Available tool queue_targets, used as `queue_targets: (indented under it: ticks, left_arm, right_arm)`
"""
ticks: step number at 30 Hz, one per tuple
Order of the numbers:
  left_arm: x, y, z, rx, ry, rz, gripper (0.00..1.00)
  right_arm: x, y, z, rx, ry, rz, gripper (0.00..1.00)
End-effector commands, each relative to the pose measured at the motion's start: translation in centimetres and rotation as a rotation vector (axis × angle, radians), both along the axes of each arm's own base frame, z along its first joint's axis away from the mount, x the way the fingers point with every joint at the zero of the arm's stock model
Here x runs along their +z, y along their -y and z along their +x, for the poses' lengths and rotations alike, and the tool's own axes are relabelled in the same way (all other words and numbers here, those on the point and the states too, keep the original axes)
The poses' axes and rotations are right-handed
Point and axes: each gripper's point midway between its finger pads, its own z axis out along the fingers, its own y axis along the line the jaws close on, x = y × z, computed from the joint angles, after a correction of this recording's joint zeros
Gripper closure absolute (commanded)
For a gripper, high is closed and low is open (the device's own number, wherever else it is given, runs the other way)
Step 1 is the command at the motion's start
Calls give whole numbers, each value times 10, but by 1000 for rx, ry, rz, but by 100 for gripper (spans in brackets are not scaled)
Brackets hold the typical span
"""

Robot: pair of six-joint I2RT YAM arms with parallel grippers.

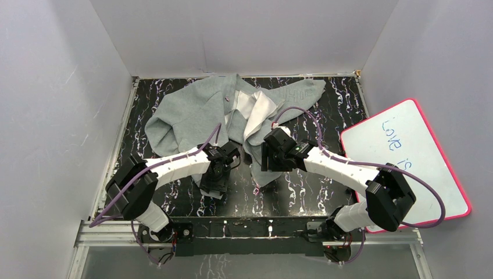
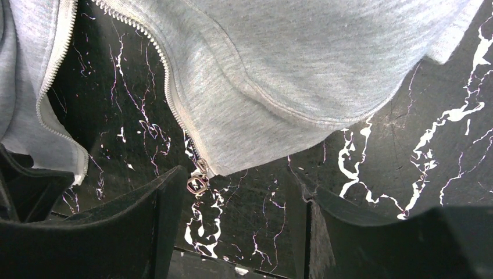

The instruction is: Zip up the jacket

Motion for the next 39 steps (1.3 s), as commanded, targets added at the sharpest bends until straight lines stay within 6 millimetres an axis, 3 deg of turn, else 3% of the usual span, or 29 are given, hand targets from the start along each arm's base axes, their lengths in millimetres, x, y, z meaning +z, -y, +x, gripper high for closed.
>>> queue_targets:
  ticks: [1,16,24,27,28,36,39]
  left_arm:
    - [-5,-2,0,-8,8,26,52]
    - [-34,-9,-4,-13,-26,95,57]
    - [-56,-25,-28,7,-86,117,79]
    - [-60,-30,-36,16,-100,114,92]
    - [-60,-30,-37,20,-102,111,100]
    - [-35,-5,-22,67,-11,-38,100]
    - [-23,2,-14,93,41,-82,100]
  right_arm:
    - [5,0,1,-4,20,17,30]
    - [6,4,-2,-14,22,20,30]
    - [6,6,-3,-19,23,18,29]
    - [6,5,-3,-20,20,21,30]
    - [6,5,-2,-20,21,23,30]
    - [6,-2,-6,3,3,50,30]
    - [6,-10,-11,87,-12,69,30]
